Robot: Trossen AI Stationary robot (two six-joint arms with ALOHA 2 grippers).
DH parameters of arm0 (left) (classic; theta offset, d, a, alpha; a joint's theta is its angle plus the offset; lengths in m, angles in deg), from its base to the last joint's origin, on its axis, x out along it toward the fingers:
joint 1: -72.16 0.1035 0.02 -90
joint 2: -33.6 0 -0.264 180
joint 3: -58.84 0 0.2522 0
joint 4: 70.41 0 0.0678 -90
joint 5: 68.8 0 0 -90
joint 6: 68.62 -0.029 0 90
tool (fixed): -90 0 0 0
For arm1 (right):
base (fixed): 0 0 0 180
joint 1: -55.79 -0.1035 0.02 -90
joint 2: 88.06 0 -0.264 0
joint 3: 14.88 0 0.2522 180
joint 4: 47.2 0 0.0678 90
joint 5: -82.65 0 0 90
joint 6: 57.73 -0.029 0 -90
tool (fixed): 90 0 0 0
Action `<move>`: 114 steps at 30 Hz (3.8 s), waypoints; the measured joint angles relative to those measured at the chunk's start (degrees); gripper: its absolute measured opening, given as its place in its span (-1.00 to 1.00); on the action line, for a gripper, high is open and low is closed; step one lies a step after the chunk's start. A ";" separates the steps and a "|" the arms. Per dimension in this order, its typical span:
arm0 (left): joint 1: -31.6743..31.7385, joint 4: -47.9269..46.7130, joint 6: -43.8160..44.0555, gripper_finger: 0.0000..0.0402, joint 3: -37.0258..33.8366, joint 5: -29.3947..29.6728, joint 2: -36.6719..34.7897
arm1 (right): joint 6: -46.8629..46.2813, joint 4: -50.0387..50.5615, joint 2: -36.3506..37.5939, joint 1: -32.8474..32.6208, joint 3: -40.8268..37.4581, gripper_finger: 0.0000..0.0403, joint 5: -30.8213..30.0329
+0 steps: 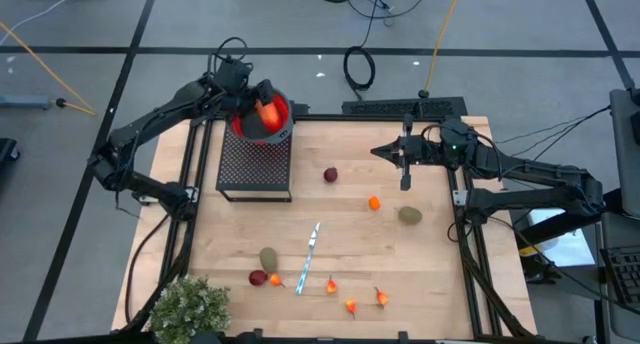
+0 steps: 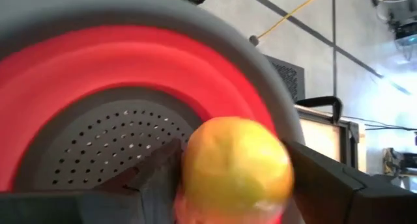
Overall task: Pick & Place Fruit
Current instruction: Put the orange mango into the red strainer bowl on the shelf, then put the green kiwi into the red strainer bowl on the shelf
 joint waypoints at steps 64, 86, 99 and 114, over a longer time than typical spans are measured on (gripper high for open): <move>-33.56 -4.09 -46.31 -0.85 -0.84 -1.81 -25.85 | -0.03 4.95 -0.01 -0.04 0.02 -1.00 -0.03; -41.92 20.85 -48.82 -0.96 -29.31 0.79 -45.45 | -7.58 12.48 -0.02 -2.70 0.02 -1.00 2.92; -41.92 20.26 -53.33 -0.95 -38.42 1.31 -61.47 | -13.56 12.48 0.57 -6.43 0.02 -1.00 -0.31; -41.92 23.91 -52.51 -0.93 -48.36 0.24 -75.51 | -15.08 27.26 -0.68 -13.62 11.84 -1.00 -9.55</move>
